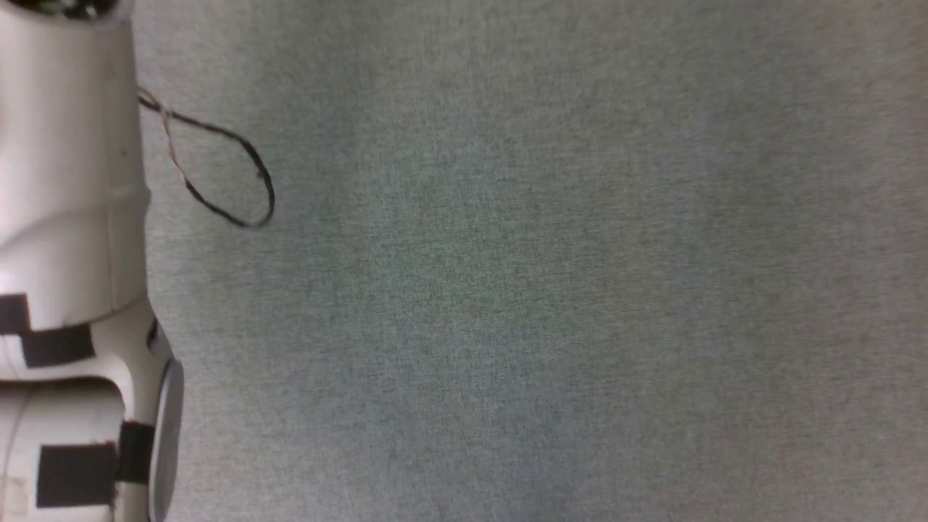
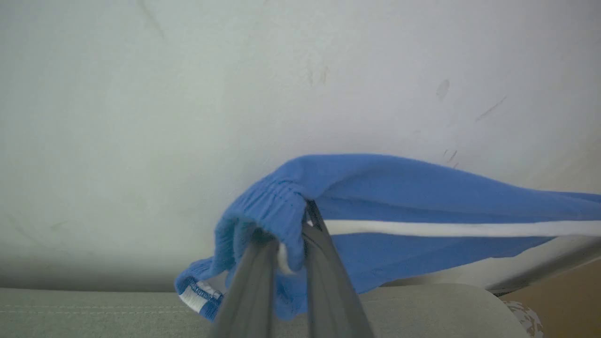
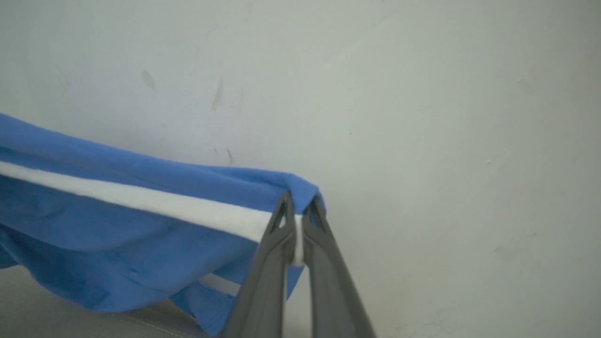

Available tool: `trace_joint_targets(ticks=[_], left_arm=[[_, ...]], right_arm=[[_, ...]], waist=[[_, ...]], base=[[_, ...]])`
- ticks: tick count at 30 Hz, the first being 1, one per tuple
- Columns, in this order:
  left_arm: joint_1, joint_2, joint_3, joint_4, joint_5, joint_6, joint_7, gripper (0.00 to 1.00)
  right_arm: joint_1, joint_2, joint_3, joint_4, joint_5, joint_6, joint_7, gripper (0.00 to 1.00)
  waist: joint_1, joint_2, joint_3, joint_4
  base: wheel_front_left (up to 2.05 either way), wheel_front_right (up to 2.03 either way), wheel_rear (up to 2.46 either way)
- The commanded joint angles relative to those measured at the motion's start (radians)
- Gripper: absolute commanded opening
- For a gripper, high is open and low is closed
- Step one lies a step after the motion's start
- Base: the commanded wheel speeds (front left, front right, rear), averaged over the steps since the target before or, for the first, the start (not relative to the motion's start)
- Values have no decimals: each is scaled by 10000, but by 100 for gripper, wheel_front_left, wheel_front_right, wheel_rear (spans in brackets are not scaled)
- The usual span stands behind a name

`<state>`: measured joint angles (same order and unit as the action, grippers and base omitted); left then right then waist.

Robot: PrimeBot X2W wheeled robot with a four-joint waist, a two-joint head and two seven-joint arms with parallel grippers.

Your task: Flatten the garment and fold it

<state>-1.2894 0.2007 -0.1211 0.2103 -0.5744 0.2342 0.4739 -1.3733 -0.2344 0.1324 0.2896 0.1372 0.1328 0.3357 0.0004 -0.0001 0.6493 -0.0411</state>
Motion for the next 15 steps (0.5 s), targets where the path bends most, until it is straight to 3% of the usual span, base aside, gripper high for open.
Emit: trace_joint_targets(ticks=[1, 10, 15], left_arm=[[285, -2, 82, 69, -155, -168, -128, 0], [2828, -78, -311, -616, -760, -1215, -361, 0], [4907, -214, -563, -1856, -1008, -1405, -545, 0]], right_arm=[[202, -46, 31, 36, 139, -21, -151, 0], [3027, -461, 425, -1403, 1535, -21, -544, 0], [5441, -483, 262, -3116, 2060, -21, -448, 0]], waist=[[-4, 1, 626, 10], [-4, 1, -164, 99], [-4, 1, -850, 38]], base=[[0, 0, 0], [0, 0, 0], [0, 0, 0]])
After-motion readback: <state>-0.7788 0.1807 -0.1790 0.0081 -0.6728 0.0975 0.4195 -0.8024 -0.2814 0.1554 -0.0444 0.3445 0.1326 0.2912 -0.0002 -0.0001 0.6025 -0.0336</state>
